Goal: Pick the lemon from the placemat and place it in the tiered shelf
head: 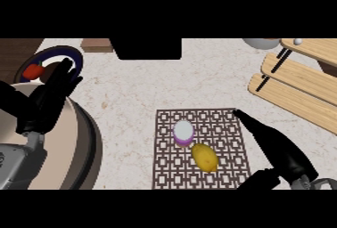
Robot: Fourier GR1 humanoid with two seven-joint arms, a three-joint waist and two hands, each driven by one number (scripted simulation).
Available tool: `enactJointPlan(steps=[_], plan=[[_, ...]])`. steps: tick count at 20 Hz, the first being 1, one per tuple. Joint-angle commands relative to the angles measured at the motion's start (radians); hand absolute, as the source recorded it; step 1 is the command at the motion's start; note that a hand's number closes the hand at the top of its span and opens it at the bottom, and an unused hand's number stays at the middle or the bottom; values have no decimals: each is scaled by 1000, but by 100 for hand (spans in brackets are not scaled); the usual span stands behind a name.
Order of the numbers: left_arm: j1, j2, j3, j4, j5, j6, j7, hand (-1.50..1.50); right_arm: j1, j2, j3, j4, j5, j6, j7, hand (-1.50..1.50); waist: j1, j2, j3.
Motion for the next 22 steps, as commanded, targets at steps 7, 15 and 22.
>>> enactJointPlan(steps=[7, 15, 22], plan=[[181, -60, -64, 114, 15, -7, 59, 0, -61, 116, 101, 27, 145, -44, 173, -150, 9, 25, -35], [167, -58, -45, 126, 2, 9, 63, 0, -70, 181, 173, 91, 236, -59, 215, -150, -1, 28, -34], [194, -72, -53, 115, 0, 5, 50, 0, -75, 227, 205, 169, 334, -94, 232, -150, 3, 29, -34]])
